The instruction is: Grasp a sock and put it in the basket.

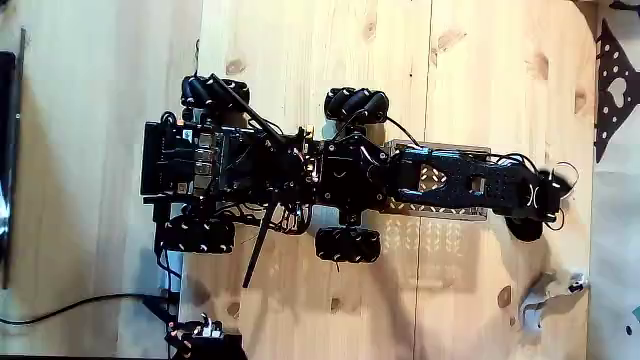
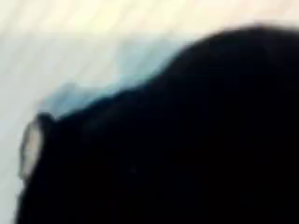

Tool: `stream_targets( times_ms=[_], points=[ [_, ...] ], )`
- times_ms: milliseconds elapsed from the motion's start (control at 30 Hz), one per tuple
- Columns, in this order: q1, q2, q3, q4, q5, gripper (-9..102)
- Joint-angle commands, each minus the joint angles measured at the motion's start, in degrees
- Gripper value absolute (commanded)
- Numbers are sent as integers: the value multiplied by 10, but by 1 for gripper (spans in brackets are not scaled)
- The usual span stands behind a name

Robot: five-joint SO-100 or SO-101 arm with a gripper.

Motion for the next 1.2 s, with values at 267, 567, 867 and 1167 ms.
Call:
stream_targets(
  times_ms=[267, 567, 867, 1167],
  points=[
    [-16, 179, -8, 93, 56, 0],
    [-47, 362, -8, 161, 169, 0],
    [-51, 527, 0, 243, 250, 0],
    [-18, 678, 1, 352, 341, 0]
  ],
)
